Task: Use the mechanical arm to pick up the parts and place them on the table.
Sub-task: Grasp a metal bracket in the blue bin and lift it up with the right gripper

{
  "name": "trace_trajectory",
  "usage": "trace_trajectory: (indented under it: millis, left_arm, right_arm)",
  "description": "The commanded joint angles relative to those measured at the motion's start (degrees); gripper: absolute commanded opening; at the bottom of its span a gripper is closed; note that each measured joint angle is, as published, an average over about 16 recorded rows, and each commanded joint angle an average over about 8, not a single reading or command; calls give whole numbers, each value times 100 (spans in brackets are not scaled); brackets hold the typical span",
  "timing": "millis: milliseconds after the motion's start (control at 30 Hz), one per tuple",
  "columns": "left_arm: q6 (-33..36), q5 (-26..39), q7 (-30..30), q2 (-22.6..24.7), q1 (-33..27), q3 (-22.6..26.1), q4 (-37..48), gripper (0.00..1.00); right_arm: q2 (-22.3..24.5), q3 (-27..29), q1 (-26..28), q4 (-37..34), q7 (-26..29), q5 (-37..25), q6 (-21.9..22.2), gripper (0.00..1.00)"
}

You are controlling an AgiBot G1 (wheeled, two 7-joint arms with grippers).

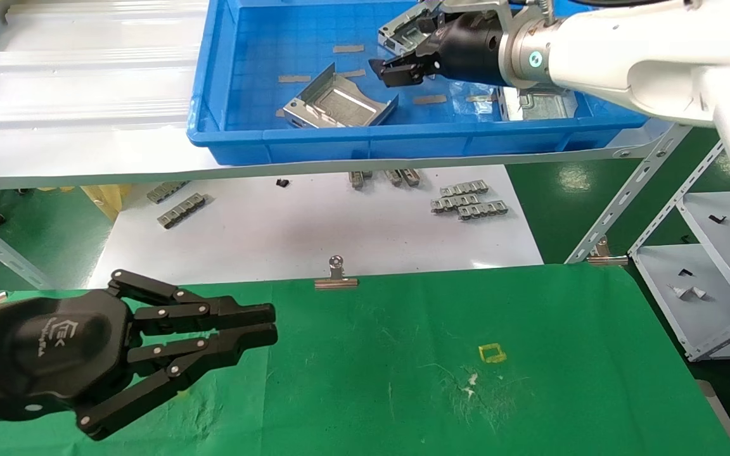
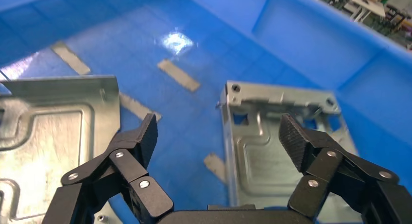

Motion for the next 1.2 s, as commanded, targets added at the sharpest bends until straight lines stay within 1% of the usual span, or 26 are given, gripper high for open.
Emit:
trace_trajectory:
  millis: [33, 367, 567, 933, 1200]
  left_arm:
    - [0, 0, 0, 0, 0, 0, 0, 100]
    - [0, 0, 0, 0, 0, 0, 0, 100]
    - [0, 0, 0, 0, 0, 0, 0, 100]
    - [0, 0, 0, 0, 0, 1, 0, 100]
    - [0, 0, 0, 0, 0, 1, 0, 100]
  right_arm:
    - [-10, -120, -41, 43, 104, 2, 69, 0]
    - [-5, -634, -106, 183, 920, 223, 468, 0]
    - [0, -931, -128, 284, 1198, 344, 605, 0]
    - [12, -1422, -158, 443, 1312, 559, 799, 0]
    - [52, -1598, -79, 399, 1183, 800, 763, 0]
